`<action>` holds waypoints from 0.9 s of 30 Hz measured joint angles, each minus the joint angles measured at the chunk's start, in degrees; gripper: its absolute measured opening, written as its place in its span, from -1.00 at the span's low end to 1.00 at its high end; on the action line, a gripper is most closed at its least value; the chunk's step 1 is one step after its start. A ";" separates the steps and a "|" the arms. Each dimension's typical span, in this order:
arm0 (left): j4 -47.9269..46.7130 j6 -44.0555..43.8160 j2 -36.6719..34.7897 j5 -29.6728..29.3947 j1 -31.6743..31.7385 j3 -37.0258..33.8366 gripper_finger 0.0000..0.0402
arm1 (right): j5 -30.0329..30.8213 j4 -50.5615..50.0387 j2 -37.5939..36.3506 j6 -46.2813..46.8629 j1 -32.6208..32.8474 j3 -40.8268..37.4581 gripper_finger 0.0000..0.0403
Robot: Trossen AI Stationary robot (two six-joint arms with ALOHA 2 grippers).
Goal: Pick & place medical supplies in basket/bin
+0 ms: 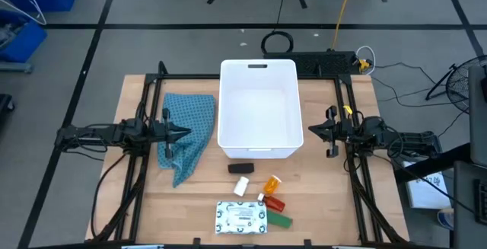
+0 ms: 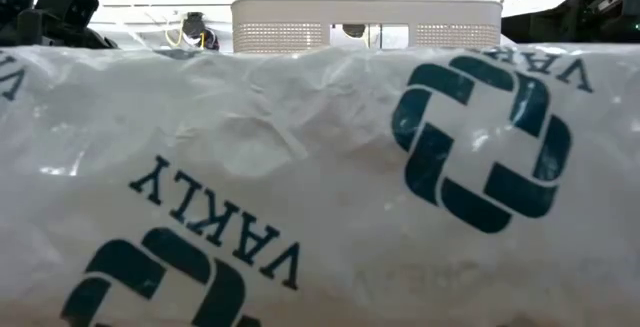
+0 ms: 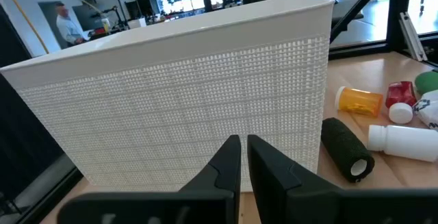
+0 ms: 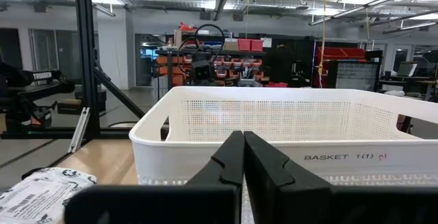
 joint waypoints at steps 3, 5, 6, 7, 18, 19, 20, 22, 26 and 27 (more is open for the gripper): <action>-0.01 0.00 0.00 -0.02 0.01 -0.01 -0.84 | 0.00 0.01 -0.01 0.00 -0.02 0.01 -1.00; -0.01 0.00 0.00 0.00 0.02 0.00 -0.84 | 0.00 0.02 -0.02 0.01 0.00 0.00 -1.00; 0.00 0.00 0.00 -0.01 0.02 -0.01 -0.84 | -0.01 0.02 -0.02 -0.01 -0.01 0.01 -1.00; -0.01 0.00 0.00 -0.02 0.02 -0.02 -0.84 | -0.02 0.02 -0.02 0.00 -0.02 0.02 -1.00; -0.01 0.00 0.00 0.00 0.02 -0.02 -0.84 | 0.00 0.02 -0.02 0.00 -0.01 0.02 -1.00; -0.01 0.00 0.00 -0.02 0.01 0.00 -0.84 | 0.00 0.02 -0.02 -0.01 0.00 0.00 -1.00; -0.01 0.00 0.00 0.00 0.00 -0.01 -0.84 | -0.01 0.02 -0.01 0.00 -0.02 0.02 -1.00; 0.22 0.00 0.00 0.00 0.02 0.00 -0.84 | 0.00 0.02 0.00 -0.01 -0.02 0.00 -1.00; 1.55 -1.46 0.00 0.00 0.01 -0.01 -0.84 | 0.00 0.44 -0.02 0.01 0.00 0.00 -1.00; 1.89 -2.38 0.00 -0.01 0.01 -0.01 -0.84 | -0.01 0.42 0.00 0.01 -0.02 0.01 -1.00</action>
